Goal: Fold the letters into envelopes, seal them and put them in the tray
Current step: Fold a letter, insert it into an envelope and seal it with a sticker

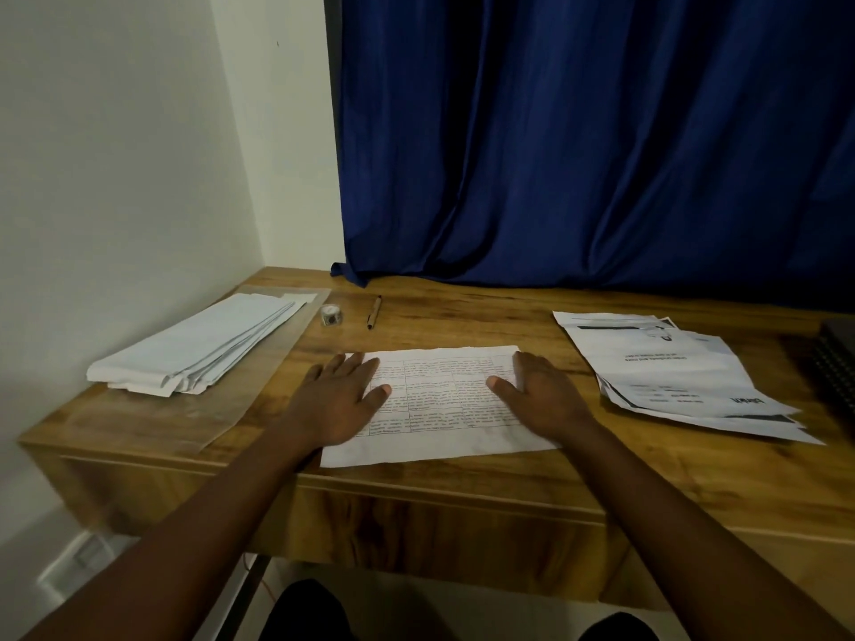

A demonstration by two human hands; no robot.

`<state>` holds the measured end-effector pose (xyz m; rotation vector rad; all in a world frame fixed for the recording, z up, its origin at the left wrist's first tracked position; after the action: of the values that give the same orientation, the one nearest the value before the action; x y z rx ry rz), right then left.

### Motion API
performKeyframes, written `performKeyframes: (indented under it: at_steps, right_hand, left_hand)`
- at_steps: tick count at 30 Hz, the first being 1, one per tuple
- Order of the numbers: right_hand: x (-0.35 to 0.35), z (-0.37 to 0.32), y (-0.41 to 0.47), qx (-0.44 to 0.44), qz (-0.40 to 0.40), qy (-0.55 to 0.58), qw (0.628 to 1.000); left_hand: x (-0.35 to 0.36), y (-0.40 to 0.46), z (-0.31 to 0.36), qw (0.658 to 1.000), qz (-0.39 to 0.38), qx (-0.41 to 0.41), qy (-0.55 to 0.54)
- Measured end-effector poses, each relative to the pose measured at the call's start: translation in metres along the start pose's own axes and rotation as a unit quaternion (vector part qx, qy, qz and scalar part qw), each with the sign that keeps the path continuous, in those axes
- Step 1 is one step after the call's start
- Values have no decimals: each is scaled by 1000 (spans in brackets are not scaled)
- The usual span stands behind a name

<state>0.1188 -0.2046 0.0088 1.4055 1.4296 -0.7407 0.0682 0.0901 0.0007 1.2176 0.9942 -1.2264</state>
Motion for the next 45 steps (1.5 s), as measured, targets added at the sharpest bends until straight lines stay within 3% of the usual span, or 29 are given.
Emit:
performKeyframes:
  at_steps: [6, 8, 11, 14, 18, 21, 23, 26, 28, 39, 45]
  right_hand:
    - [-15, 12, -36, 1, 13, 17, 1000]
    - [-15, 16, -51, 27, -1, -28, 999]
    - [-15, 19, -64, 56, 12, -56, 997]
    - [-16, 18, -68, 57, 30, -63, 996]
    - [-18, 10, -72, 47, 32, -52, 997]
    - [-21, 7, -73, 44, 48, 9, 998]
    - [-26, 7, -73, 65, 77, 131, 986]
    - [-28, 5, -72, 99, 87, 339, 932]
    - [-29, 5, -70, 103, 102, 402, 904]
    - [-51, 37, -63, 157, 185, 466, 851]
    - [-90, 24, -68, 90, 253, 387, 882]
  left_hand:
    - [-3, 1, 1, 1000, -1, -10, -19]
    - [-13, -3, 13, 999, 46, -9, 25]
    - [-23, -8, 50, 992, 103, 55, 41]
    - [-8, -10, 78, 994, 54, 93, 18]
    - [6, -10, 81, 997, 14, 79, -9]
    - [7, -10, 79, 997, 19, 79, -10]
    - [7, -10, 78, 997, 20, 78, -11]
    - [6, -11, 79, 997, 18, 81, -6]
    - [6, -12, 79, 997, 14, 79, -8]
    - [8, 9, 111, 995, -30, 92, -26]
    - [14, 23, 136, 995, -13, 96, -23]
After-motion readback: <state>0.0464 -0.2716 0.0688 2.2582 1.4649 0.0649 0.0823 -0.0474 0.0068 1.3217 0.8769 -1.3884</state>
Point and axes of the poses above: each hand's wrist, its own y-axis towards the middle knuckle, its own x-axis out of the palm, z = x × y, the point moved 6 cm from there along y, towards the middle knuckle, and after that the axes turned 5 degrees about z, right-handed, at the moved point
